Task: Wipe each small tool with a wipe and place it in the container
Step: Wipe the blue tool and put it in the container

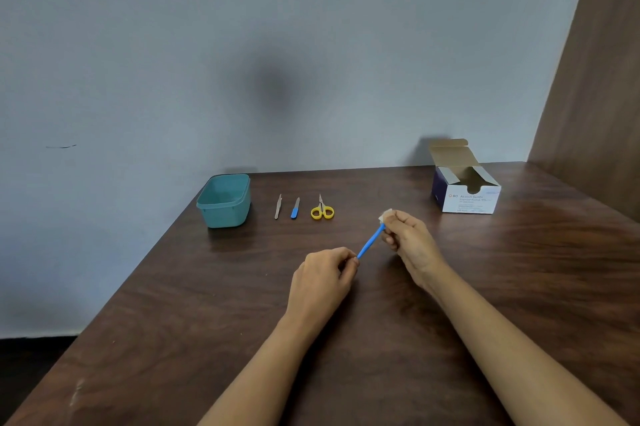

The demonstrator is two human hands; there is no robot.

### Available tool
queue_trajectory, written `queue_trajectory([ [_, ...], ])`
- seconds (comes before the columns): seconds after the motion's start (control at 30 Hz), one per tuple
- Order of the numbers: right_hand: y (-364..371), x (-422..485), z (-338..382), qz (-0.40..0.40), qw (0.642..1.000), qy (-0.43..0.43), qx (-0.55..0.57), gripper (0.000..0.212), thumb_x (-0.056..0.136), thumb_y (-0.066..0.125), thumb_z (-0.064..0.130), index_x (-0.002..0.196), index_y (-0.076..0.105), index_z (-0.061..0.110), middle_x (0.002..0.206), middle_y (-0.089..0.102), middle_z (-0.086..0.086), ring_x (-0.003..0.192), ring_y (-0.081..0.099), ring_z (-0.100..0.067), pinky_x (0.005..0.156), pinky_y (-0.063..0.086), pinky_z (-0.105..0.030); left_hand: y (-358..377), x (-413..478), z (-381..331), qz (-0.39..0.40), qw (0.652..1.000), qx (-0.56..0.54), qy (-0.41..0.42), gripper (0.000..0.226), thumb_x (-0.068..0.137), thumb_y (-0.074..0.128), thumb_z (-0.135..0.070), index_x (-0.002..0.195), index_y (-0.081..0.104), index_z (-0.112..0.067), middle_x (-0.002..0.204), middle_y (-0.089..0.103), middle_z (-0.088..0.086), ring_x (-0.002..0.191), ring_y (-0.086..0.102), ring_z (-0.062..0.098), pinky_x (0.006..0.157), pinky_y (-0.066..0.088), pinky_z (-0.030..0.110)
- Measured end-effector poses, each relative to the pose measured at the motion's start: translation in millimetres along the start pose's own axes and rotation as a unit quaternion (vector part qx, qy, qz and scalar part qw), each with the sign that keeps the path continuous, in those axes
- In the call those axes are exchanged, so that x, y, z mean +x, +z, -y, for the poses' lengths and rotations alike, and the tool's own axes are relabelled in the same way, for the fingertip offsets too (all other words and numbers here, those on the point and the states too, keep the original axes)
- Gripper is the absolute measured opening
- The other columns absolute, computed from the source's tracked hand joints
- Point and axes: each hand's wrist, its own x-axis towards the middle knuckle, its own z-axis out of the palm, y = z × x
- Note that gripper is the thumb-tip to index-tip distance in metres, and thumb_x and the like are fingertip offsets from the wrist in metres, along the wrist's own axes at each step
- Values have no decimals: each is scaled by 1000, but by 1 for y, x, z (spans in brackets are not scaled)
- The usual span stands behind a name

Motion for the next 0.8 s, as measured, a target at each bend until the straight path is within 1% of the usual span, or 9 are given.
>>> queue_trajectory([
  [0.1, -4, 4, -1, -22, 999, 28, 18, 19, 97, 51, 16, 101, 68, 9, 64, 49, 0, 60, 40, -9, 56, 35, -21, 0, 2, 2, -4, 1000, -9, -7, 19, 95, 53, -34, 101, 70, -27, 86, 69, -10, 76, 60, 7, 68, 53, 30],
  [0.2, -7, 5, 0, -29, 994, 61, 83, 20, 92, 58, 15, 106, 69, 6, 62, 49, 0, 58, 38, -9, 55, 32, -22, 2, 2, 1, -4, 999, -30, -19, 19, 94, 55, -34, 99, 71, -27, 82, 69, -11, 74, 61, 7, 68, 54, 30],
  [0.3, -6, 2, 4, -45, 984, 76, 154, 14, 90, 61, 12, 100, 70, 7, 61, 51, 1, 56, 37, -8, 56, 29, -23, 3, 3, 1, -10, 997, -66, -31, 16, 92, 58, -34, 95, 72, -28, 76, 66, -13, 68, 60, 5, 67, 54, 30],
  [0.4, -4, 0, 5, -56, 976, 82, 192, 7, 89, 62, 11, 88, 69, 9, 63, 52, 2, 53, 37, -7, 55, 27, -23, 4, 2, 2, -14, 995, -89, -35, 14, 91, 60, -33, 93, 72, -27, 73, 65, -13, 64, 58, 4, 65, 54, 28],
  [0.5, -4, -1, 5, -56, 968, 100, 225, 9, 89, 63, 14, 81, 67, 12, 62, 51, 3, 49, 36, -6, 54, 27, -22, 6, 2, 3, -14, 994, -101, -32, 14, 90, 60, -34, 92, 72, -28, 74, 64, -15, 65, 58, 3, 65, 54, 27],
  [0.57, -3, -1, 6, -52, 962, 113, 242, 9, 89, 63, 16, 82, 67, 13, 62, 52, 4, 49, 35, -5, 54, 27, -21, 6, 3, 4, -21, 993, -108, -35, 13, 90, 61, -34, 90, 72, -28, 72, 64, -15, 62, 56, 2, 63, 51, 24],
  [0.63, -2, -2, 5, -50, 960, 122, 246, 7, 89, 63, 16, 86, 67, 12, 64, 54, 3, 51, 36, -5, 55, 29, -21, 7, 3, 5, -35, 992, -116, -41, 12, 89, 61, -35, 87, 71, -28, 70, 63, -14, 59, 53, 2, 61, 49, 25],
  [0.8, -1, -1, 3, -52, 954, 141, 260, 6, 88, 64, 15, 91, 68, 12, 65, 57, 3, 48, 39, -5, 53, 32, -20, 6, 4, 5, -61, 988, -132, -53, 11, 88, 62, -34, 83, 70, -28, 68, 63, -13, 59, 55, 3, 62, 50, 27],
])
